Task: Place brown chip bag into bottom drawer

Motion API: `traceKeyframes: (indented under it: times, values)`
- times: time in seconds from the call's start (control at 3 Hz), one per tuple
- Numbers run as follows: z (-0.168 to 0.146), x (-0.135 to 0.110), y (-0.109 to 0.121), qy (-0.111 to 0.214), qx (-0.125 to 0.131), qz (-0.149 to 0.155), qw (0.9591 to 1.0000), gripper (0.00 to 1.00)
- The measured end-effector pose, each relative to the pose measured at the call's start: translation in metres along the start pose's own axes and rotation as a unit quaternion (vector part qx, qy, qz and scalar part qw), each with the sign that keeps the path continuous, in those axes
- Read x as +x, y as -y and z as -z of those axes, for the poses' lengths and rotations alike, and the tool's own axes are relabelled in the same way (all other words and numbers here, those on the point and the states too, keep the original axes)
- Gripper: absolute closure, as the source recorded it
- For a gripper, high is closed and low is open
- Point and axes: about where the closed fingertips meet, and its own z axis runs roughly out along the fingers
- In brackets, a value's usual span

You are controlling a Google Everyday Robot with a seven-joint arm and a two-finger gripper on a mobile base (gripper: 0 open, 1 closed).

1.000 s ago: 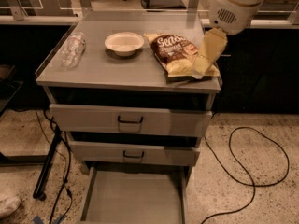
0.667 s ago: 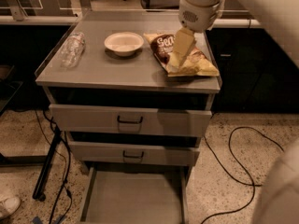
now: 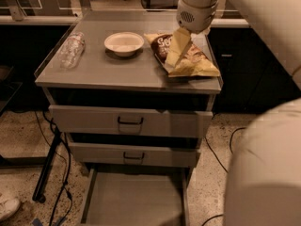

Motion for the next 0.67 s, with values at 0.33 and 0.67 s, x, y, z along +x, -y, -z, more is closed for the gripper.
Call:
traceKeyframes:
  times: [0.33,0.67]
  values:
    - [-0.014,-0.041,0.030,0.020,-0.013,-0.033,0.9992,0.00]
    - [-0.037,-0.078,0.053,0.032,-0.007,-0.054,0.9980,0.00]
